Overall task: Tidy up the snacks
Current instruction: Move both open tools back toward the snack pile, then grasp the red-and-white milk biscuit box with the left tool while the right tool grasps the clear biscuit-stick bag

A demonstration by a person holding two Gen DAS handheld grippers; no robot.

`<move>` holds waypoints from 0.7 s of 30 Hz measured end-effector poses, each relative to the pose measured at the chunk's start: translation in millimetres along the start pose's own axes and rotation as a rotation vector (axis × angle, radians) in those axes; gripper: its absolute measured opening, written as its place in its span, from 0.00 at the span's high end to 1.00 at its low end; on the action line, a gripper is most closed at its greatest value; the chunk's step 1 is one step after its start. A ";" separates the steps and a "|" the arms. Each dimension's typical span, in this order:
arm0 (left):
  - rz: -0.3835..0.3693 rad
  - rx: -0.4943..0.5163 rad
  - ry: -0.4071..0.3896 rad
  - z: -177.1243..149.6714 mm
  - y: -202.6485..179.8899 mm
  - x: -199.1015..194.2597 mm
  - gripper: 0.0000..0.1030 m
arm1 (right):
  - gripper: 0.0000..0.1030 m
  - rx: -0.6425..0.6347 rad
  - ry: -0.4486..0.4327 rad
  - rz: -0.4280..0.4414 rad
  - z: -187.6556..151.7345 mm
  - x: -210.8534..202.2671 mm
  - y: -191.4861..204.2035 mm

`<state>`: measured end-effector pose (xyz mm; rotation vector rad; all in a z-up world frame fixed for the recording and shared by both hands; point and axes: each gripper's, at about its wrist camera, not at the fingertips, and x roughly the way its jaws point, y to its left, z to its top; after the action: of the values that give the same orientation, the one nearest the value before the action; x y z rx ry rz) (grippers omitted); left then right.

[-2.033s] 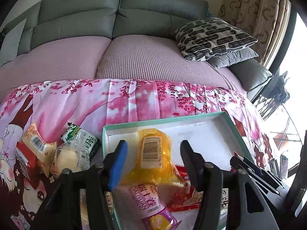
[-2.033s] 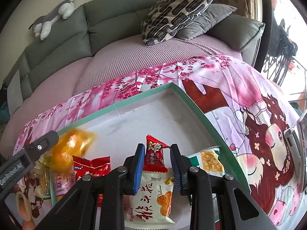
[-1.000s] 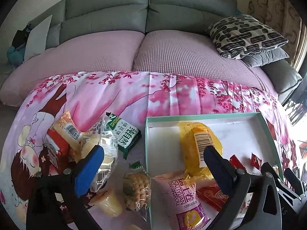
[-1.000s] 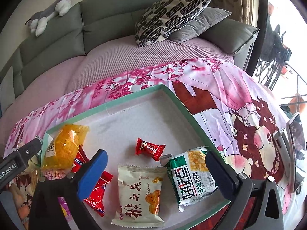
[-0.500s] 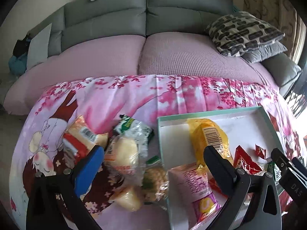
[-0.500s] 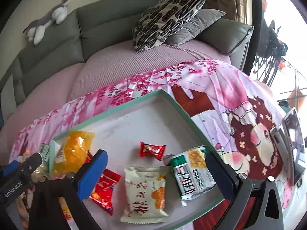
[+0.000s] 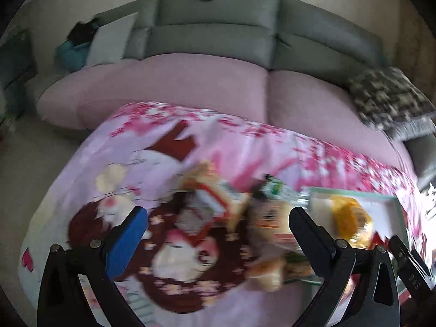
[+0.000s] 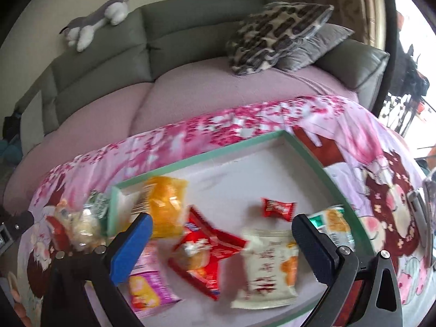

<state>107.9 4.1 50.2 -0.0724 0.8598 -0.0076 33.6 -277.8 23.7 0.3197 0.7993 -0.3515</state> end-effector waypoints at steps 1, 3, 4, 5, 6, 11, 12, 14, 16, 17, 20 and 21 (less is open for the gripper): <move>0.008 -0.020 0.002 -0.3 9.3 -0.3 0.00 | 0.00 -0.007 0.001 0.017 -1.1 0.2 7.1; 0.021 -0.067 0.008 -1.6 31.8 -0.6 0.00 | 0.00 -0.021 0.004 0.051 -3.9 0.5 21.0; 0.025 -0.079 0.010 -2.8 38.1 -0.6 0.00 | 0.00 -0.030 0.007 0.071 -5.8 0.5 29.4; 0.032 -0.098 0.014 -3.9 48.3 -0.3 0.00 | 0.00 -0.040 0.009 0.087 -7.3 0.5 36.6; 0.035 -0.108 0.017 -5.2 52.7 0.1 0.00 | 0.00 -0.056 0.011 0.110 -9.6 0.3 47.3; 0.010 -0.206 0.044 -11.7 85.3 5.3 0.00 | 0.01 -0.126 0.024 0.189 -20.2 1.9 87.3; 0.009 -0.218 0.047 -12.9 91.0 6.2 0.00 | 0.02 -0.134 0.028 0.200 -21.9 2.8 92.0; 0.012 -0.227 0.050 -14.4 97.8 8.2 0.00 | 0.09 -0.152 0.046 0.221 -26.7 5.9 103.9; 0.007 -0.232 0.056 -16.1 103.6 10.0 0.00 | 0.14 -0.169 0.066 0.234 -31.5 10.3 113.7; 0.004 -0.230 0.058 -16.8 105.5 11.2 0.00 | 0.16 -0.177 0.075 0.238 -33.1 12.3 117.4; -0.006 -0.230 0.073 -19.0 108.3 16.8 0.00 | 0.28 -0.201 0.094 0.248 -38.1 16.8 126.5; -0.015 -0.229 0.081 -19.7 107.8 19.9 0.00 | 0.29 -0.205 0.097 0.249 -38.8 17.5 126.8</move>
<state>103.5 109.7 15.1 -0.2951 0.9390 0.0743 73.6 -151.8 3.7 0.2419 0.8723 -0.0193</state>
